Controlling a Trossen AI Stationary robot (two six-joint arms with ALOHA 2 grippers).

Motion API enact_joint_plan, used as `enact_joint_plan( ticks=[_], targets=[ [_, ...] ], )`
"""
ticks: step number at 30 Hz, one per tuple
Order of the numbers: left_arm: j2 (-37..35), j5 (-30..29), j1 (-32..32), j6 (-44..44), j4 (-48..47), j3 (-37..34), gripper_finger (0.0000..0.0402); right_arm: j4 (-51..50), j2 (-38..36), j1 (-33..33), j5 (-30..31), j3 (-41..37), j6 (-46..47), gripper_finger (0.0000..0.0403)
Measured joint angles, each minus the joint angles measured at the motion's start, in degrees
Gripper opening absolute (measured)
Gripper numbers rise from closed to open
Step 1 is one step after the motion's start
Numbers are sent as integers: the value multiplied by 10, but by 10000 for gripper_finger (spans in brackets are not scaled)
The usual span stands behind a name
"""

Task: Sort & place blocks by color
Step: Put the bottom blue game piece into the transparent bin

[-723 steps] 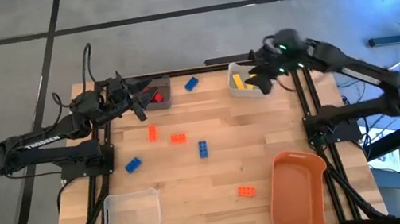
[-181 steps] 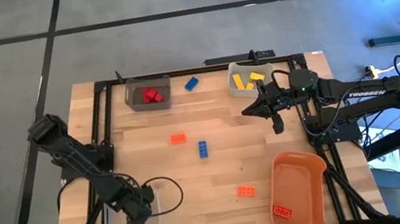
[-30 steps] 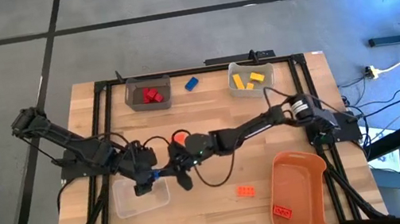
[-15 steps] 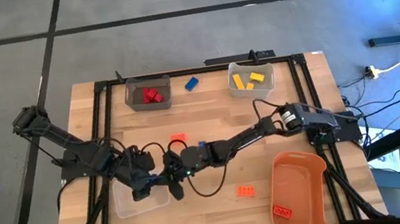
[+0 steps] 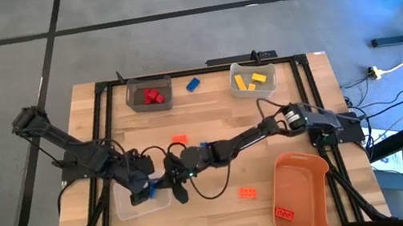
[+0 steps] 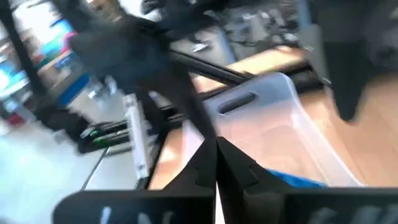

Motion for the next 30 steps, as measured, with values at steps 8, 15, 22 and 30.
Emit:
enact_joint_plan(
  ticks=[8,15,22,30],
  targets=[
    [-71,-27,-2,-5,-5,0,392,-255,-81,-27,-89,0,-127,0],
    [-132,-97,0,-2,3,0,392,-509,-156,-55,-87,-6,-234,0],
    [-147,-123,51,108,114,0,392,-518,-292,-81,-73,-174,-205,0],
    [-147,16,223,224,429,-120,392,-364,-542,-74,35,-422,-43,0]
  ],
)
